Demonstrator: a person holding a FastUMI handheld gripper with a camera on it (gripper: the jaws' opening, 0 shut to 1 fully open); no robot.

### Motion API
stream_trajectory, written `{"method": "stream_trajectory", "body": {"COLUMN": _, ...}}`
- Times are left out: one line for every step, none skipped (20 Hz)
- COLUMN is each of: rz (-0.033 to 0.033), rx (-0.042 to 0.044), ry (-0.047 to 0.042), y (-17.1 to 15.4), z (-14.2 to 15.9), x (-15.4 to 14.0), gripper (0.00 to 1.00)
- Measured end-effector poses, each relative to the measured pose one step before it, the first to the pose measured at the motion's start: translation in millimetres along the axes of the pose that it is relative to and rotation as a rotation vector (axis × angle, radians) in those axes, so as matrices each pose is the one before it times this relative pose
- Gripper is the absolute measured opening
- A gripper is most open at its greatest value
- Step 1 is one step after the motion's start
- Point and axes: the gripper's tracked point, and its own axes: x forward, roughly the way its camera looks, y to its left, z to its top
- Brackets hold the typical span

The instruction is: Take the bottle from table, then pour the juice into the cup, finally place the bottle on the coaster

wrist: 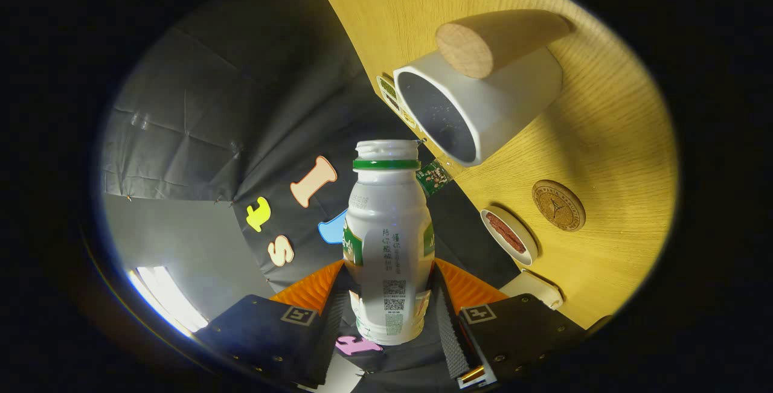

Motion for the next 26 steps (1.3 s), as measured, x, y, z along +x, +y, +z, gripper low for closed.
{"method": "stream_trajectory", "body": {"rz": 0.00016, "rx": 0.00469, "ry": -0.00096, "y": -0.68, "z": -0.35, "x": 0.69, "gripper": 0.72}}
{"method": "stream_trajectory", "body": {"rz": -0.00011, "rx": 0.00558, "ry": 0.00082, "y": -1.14, "z": 0.24, "x": 0.77, "gripper": 0.72}}
{"method": "stream_trajectory", "body": {"rz": 0.00016, "rx": 0.00645, "ry": -0.00085, "y": -0.18, "z": -0.68, "x": 0.08, "gripper": 0.72}}
{"method": "stream_trajectory", "body": {"rz": -0.00014, "rx": 0.00552, "ry": 0.0007, "y": -0.39, "z": -0.26, "x": 0.13, "gripper": 0.72}}
{"method": "stream_trajectory", "body": {"rz": 0.00062, "rx": 0.00406, "ry": -0.00115, "y": 0.42, "z": -0.51, "x": -0.57, "gripper": 0.72}}
{"method": "stream_trajectory", "body": {"rz": 0.00022, "rx": 0.00212, "ry": -0.00099, "y": -0.5, "z": 0.03, "x": -0.2, "gripper": 0.72}}
{"method": "stream_trajectory", "body": {"rz": 0.00154, "rx": 0.00214, "ry": -0.00175, "y": 0.38, "z": 0.43, "x": -0.33, "gripper": 0.72}}
{"method": "stream_trajectory", "body": {"rz": 0.00285, "rx": 0.00348, "ry": -0.0015, "y": 0.1, "z": 0.17, "x": 0.68, "gripper": 0.72}}
{"method": "stream_trajectory", "body": {"rz": 0.00144, "rx": 0.00448, "ry": 0.0003, "y": 0.09, "z": -0.11, "x": -1.51, "gripper": 0.72}}
{"method": "stream_trajectory", "body": {"rz": 0.00122, "rx": 0.00366, "ry": -0.00063, "y": -0.1, "z": -0.21, "x": -0.1, "gripper": 0.72}}
{"method": "stream_trajectory", "body": {"rz": -0.00186, "rx": 0.00037, "ry": 0.00302, "y": -0.9, "z": -1.02, "x": 0.63, "gripper": 0.72}}
{"method": "stream_trajectory", "body": {"rz": 0.00179, "rx": -0.00212, "ry": -0.00088, "y": -0.35, "z": 0.24, "x": -0.3, "gripper": 0.72}}
{"method": "stream_trajectory", "body": {"rz": -0.00244, "rx": -0.0085, "ry": 0.00078, "y": -0.58, "z": -0.69, "x": 0.07, "gripper": 0.72}}
{"method": "stream_trajectory", "body": {"rz": -0.00367, "rx": -0.0171, "ry": 0.00052, "y": -1.86, "z": -0.72, "x": -0.31, "gripper": 0.72}}
{"method": "stream_trajectory", "body": {"rz": -0.00525, "rx": -0.02725, "ry": -0.00029, "y": -2.44, "z": -0.69, "x": 0.73, "gripper": 0.72}}
{"method": "stream_trajectory", "body": {"rz": -0.01011, "rx": -0.04079, "ry": 0.00443, "y": -3.44, "z": -0.43, "x": 0.16, "gripper": 0.72}}
{"method": "stream_trajectory", "body": {"rz": -0.01389, "rx": -0.05346, "ry": 0.00536, "y": -3.06, "z": -1.43, "x": -2.52, "gripper": 0.72}}
{"method": "stream_trajectory", "body": {"rz": -0.01598, "rx": -0.07423, "ry": 0.00088, "y": -3.13, "z": -1.64, "x": -1.27, "gripper": 0.72}}
{"method": "stream_trajectory", "body": {"rz": -0.02069, "rx": -0.08624, "ry": 0.00059, "y": -3.17, "z": -0.53, "x": 1.35, "gripper": 0.72}}
{"method": "stream_trajectory", "body": {"rz": -0.00825, "rx": -0.0901, "ry": -0.00692, "y": -1.92, "z": 1.5, "x": 0.84, "gripper": 0.72}}
{"method": "stream_trajectory", "body": {"rz": -0.00739, "rx": -0.0861, "ry": -0.00276, "y": -0.41, "z": 1.75, "x": 0.57, "gripper": 0.72}}
{"method": "stream_trajectory", "body": {"rz": -0.00537, "rx": -0.08036, "ry": -0.00094, "y": -2.64, "z": 1.17, "x": 1.29, "gripper": 0.72}}
{"method": "stream_trajectory", "body": {"rz": -0.00644, "rx": -0.0694, "ry": -0.00185, "y": -2.74, "z": 0.94, "x": -0.08, "gripper": 0.72}}
{"method": "stream_trajectory", "body": {"rz": -0.0008, "rx": -0.06299, "ry": 0.0004, "y": -3.41, "z": 0.12, "x": -0.22, "gripper": 0.72}}
{"method": "stream_trajectory", "body": {"rz": 0.00343, "rx": -0.0592, "ry": -0.00241, "y": -1.41, "z": -1.32, "x": -2.24, "gripper": 0.72}}
{"method": "stream_trajectory", "body": {"rz": 0.02042, "rx": -0.05455, "ry": -0.01106, "y": 0.23, "z": 1.57, "x": -0.93, "gripper": 0.72}}
